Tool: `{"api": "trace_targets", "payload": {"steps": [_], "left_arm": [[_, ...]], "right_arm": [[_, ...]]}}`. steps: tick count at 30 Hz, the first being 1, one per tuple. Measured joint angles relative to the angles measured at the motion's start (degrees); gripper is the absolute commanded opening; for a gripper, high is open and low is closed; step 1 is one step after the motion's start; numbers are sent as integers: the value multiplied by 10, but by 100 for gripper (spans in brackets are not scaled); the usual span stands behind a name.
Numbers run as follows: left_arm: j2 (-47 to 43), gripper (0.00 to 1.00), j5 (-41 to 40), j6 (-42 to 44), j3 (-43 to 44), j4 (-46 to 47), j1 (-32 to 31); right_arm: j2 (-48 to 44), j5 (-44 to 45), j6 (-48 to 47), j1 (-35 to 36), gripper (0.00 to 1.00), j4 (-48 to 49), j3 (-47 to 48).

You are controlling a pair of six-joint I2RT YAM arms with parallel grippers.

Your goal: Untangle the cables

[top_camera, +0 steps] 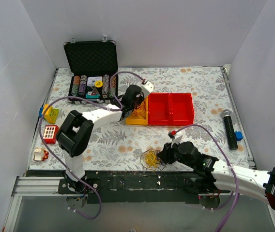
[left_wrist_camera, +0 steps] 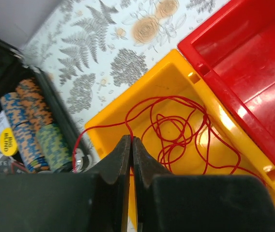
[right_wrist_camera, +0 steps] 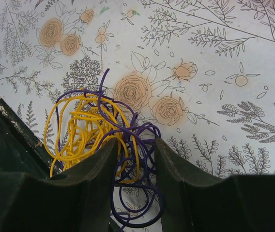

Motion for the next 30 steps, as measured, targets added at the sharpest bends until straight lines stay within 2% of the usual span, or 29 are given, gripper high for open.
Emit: {"api": "trace_targets", "payload": {"steps": [6,15,20,30], "left_arm": [[85,0,5,-17,84,-90,0],[95,0,13,-34,93,-137,0],[93,0,16,-22,56,-129,0],[62,0,-9,51,-70,-40,-2]], "right_arm": [[2,0,0,0,42,-2,2],[3,0,2,0,41,-5,2],[12,-1,2,0,41,-5,2],[21,-5,0,0,40,-5,5]]}}
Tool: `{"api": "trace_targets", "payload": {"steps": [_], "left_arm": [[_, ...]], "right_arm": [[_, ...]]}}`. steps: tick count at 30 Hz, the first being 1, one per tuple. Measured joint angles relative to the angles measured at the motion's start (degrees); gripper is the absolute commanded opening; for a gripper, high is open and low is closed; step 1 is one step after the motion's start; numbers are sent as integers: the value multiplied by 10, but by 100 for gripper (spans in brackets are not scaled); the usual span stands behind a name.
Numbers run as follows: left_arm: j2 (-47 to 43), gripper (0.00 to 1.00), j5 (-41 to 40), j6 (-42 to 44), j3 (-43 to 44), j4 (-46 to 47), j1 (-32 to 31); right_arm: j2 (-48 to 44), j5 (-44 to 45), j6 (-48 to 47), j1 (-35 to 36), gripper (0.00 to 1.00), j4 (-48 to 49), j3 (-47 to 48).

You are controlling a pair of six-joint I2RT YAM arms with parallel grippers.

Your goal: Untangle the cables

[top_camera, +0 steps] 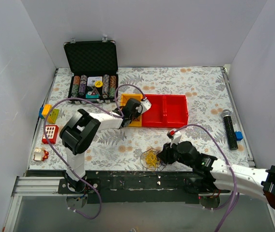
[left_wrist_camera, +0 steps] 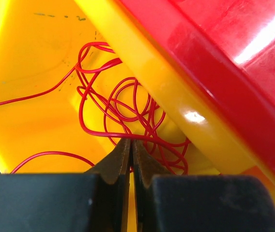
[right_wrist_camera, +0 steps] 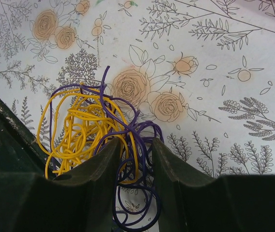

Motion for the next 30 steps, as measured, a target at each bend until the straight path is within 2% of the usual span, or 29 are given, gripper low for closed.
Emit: {"api": "trace_targets", "payload": {"steps": [6,7,9,11,12,13,17,24,30], "left_arm": [[-21,0,-7,4,-28,12,2],[-32,4,-6,0,-36,6,3],[-56,23,-3,-11,-41,-12,8],[-84,37,8,-30,-37,-28,16],[-96,51,15,-37,-33,-36,18],[-108,61,24,-44,-28,-42,22],[-144,76,68,-69,-10,-54,26],[-182,84,162,-96,25,-87,25],[-246,86,253,-105,25,-132,25]], "right_arm": [[2,-1,0,0,41,0,1],[2,-1,0,0,42,0,1],[2,-1,0,0,43,0,1],[2,-1,0,0,43,0,1],[3,-1,0,0,43,0,1],[5,-1,0,0,43,0,2],[15,-2,1,0,43,-2,6],[-3,0,2,0,43,-13,9],[-31,3,2,0,43,-37,9]]}}
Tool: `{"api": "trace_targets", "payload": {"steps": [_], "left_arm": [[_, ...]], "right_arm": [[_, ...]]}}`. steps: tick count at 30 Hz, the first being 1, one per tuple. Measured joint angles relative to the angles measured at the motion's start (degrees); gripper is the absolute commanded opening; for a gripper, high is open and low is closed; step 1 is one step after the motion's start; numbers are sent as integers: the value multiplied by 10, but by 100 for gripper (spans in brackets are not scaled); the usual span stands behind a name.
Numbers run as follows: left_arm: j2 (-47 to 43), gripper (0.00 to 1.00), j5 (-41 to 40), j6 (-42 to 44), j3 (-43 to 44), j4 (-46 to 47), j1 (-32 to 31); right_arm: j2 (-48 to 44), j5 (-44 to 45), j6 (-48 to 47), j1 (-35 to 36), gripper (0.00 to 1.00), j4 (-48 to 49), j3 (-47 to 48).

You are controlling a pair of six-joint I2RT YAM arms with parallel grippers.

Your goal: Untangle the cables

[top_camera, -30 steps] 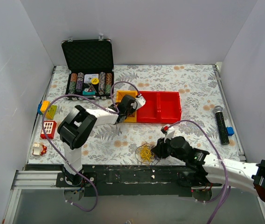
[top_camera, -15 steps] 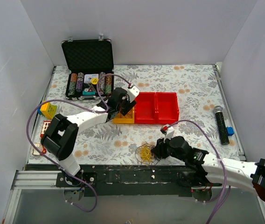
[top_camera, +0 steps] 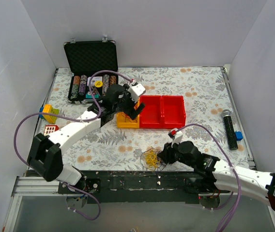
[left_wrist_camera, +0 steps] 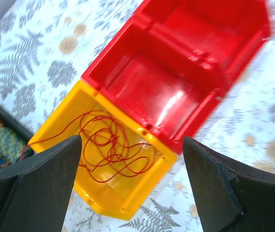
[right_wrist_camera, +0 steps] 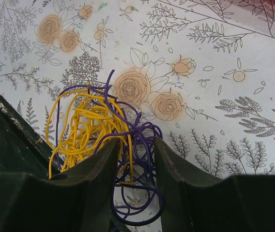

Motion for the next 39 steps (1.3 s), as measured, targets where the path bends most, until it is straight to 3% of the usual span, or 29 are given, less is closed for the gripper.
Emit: {"api": "trace_targets", "payload": {"steps": [4,8,12,23,29,32,39], "left_arm": [[-78,87,80,12,-34,-3,-18],[-125,86,130,40,-88,-7,-91],[-84,82,172,53,-109,-16,-144],[19,68,256,103,-104,-7,-146],[27,38,312,172,-103,-21,-158],[45,15,318,195,-102,-19,-163],[105,17,311,228,-94,-2,-165]], "right_arm": [[-15,4,0,0,43,-12,0],[-20,4,0,0,43,-17,0],[-30,2,-2,0,42,-24,0],[-73,-3,-6,0,40,-26,0],[-70,-5,-18,0,38,-26,0],[-62,-7,-23,0,38,-26,0],[-64,-13,-32,0,37,-26,0]]}}
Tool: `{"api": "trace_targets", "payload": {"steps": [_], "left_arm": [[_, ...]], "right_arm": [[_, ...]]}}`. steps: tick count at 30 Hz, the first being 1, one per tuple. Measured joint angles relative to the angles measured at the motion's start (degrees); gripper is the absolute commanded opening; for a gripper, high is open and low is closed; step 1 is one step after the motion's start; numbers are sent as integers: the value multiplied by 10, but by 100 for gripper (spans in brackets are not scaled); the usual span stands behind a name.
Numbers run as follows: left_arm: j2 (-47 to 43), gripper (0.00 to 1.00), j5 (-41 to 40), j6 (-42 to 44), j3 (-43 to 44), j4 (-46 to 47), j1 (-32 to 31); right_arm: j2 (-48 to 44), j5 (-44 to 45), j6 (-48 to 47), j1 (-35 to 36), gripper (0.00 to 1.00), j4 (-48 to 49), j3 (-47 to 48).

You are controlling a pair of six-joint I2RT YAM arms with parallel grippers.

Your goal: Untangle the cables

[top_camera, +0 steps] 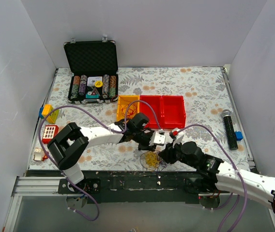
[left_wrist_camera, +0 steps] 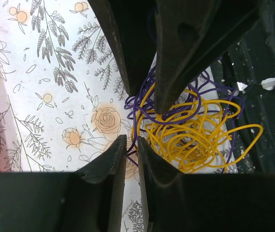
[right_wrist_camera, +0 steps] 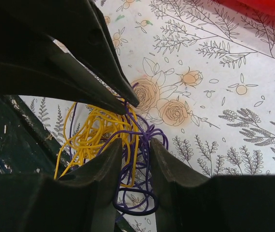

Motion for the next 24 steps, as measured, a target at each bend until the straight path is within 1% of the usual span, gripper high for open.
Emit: {"api": "trace_targets", "payload": {"steps": [3,5,6,7,8,10,13,15,20,23,24], "left_arm": [[8,20,-2,14,0,2,0],[8,25,-2,18,2,4,0],[8,33,-2,21,3,5,-1],[8,50,-2,22,5,6,-1],[8,55,-2,25,7,7,-1],[7,56,0,30,7,6,-1],[7,52,-1,33,7,4,-1],[7,47,-1,35,7,4,-1],[7,13,0,35,7,10,-2],[7,5,2,36,7,13,-3],[7,0,3,38,7,13,-4]], "right_arm": [[-4,-1,-1,0,36,0,0],[-5,-1,-2,0,36,0,0],[-5,-2,-2,0,36,0,0],[-5,-3,-3,0,35,0,0],[-5,-3,-3,0,35,0,0],[-5,-4,-3,0,35,0,0],[-5,-5,-3,0,34,0,0],[-5,-7,-3,0,34,0,0],[2,-12,-6,0,33,1,0],[2,-15,-11,0,33,1,0],[1,-15,-14,0,33,1,0]]}}
